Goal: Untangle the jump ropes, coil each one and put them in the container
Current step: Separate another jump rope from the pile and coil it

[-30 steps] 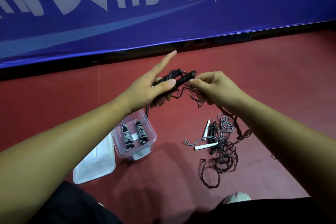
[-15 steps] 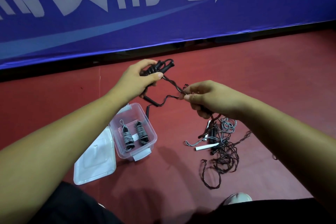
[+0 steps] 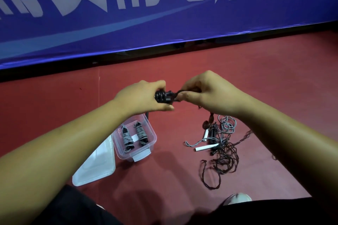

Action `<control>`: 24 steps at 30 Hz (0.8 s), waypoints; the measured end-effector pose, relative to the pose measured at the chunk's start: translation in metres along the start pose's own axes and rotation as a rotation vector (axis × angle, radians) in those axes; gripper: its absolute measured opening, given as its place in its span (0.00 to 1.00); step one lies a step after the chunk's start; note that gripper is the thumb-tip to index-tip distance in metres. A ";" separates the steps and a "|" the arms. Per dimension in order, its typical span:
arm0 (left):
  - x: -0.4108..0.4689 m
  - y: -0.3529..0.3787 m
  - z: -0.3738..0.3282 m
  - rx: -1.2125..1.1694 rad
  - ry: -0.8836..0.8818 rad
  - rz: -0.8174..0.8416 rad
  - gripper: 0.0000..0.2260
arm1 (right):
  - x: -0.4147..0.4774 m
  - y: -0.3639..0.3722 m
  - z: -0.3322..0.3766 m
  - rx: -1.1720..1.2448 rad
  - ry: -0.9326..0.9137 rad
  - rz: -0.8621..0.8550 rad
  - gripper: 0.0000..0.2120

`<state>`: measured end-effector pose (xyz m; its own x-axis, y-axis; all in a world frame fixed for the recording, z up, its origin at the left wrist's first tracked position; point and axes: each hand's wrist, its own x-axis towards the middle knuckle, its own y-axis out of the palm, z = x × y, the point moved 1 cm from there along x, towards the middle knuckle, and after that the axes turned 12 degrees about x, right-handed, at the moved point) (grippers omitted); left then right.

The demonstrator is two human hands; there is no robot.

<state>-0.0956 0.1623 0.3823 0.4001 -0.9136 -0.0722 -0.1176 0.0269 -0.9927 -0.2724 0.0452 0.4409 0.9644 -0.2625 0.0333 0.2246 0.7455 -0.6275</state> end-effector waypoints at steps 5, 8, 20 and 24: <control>-0.010 -0.001 -0.025 -0.083 0.030 0.130 0.31 | 0.000 -0.007 -0.003 0.061 -0.038 -0.108 0.09; -0.015 -0.006 -0.036 -0.430 0.098 0.202 0.15 | 0.006 -0.016 -0.013 0.184 0.008 -0.260 0.10; -0.018 -0.012 -0.035 -1.643 -0.025 0.188 0.20 | 0.009 -0.015 -0.041 0.789 0.332 0.064 0.14; -0.011 -0.010 -0.028 -1.643 -0.044 0.190 0.19 | 0.007 -0.025 -0.039 0.796 0.344 0.167 0.21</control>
<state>-0.1245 0.1602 0.3959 0.2889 -0.9355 -0.2035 -0.9270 -0.3264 0.1845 -0.2766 0.0013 0.4264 0.9265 -0.1863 -0.3270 0.2392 0.9623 0.1294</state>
